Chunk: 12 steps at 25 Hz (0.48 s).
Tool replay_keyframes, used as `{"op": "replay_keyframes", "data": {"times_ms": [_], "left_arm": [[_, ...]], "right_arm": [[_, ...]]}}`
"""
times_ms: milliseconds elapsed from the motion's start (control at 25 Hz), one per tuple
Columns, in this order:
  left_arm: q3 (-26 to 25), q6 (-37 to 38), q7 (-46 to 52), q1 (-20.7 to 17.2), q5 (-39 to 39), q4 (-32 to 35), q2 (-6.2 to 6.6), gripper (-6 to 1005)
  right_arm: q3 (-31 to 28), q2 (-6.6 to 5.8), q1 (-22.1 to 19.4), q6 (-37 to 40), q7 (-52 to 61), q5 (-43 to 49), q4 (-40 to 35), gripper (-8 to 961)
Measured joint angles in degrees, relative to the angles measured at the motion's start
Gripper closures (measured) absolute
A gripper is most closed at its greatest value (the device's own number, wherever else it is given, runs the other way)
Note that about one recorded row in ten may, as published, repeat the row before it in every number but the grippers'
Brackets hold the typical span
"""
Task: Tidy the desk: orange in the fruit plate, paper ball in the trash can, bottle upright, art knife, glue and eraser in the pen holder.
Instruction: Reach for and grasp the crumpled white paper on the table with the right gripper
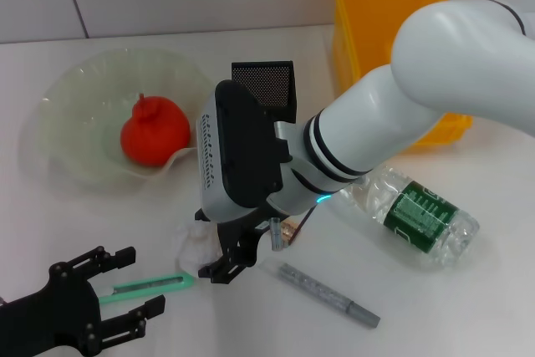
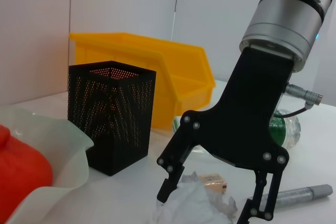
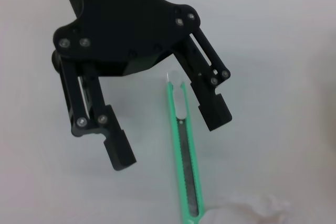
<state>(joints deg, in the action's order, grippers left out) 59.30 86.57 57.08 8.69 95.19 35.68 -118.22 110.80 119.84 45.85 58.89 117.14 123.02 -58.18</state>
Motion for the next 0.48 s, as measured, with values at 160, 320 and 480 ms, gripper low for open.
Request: {"op": "replay_keyframes", "data": {"times_ms": [160,320,480], "left_arm": [[0.02,0.0,0.02,0.01,0.0,0.0,0.0,197],[0.09,0.0,0.04,0.01,0.0,0.0,0.0,198],[0.11,0.0,0.05,0.02,-0.01,0.0,0.0,199]], "right_arm": [[0.62,0.02,0.16,-0.92,0.32,-0.08,0.72,185],[2.8,0.04,0.68,-2.68,2.32,0.14,1.31,207],[2.85,0.04,0.98,-2.65,2.8,-0.06,1.51,230]]}}
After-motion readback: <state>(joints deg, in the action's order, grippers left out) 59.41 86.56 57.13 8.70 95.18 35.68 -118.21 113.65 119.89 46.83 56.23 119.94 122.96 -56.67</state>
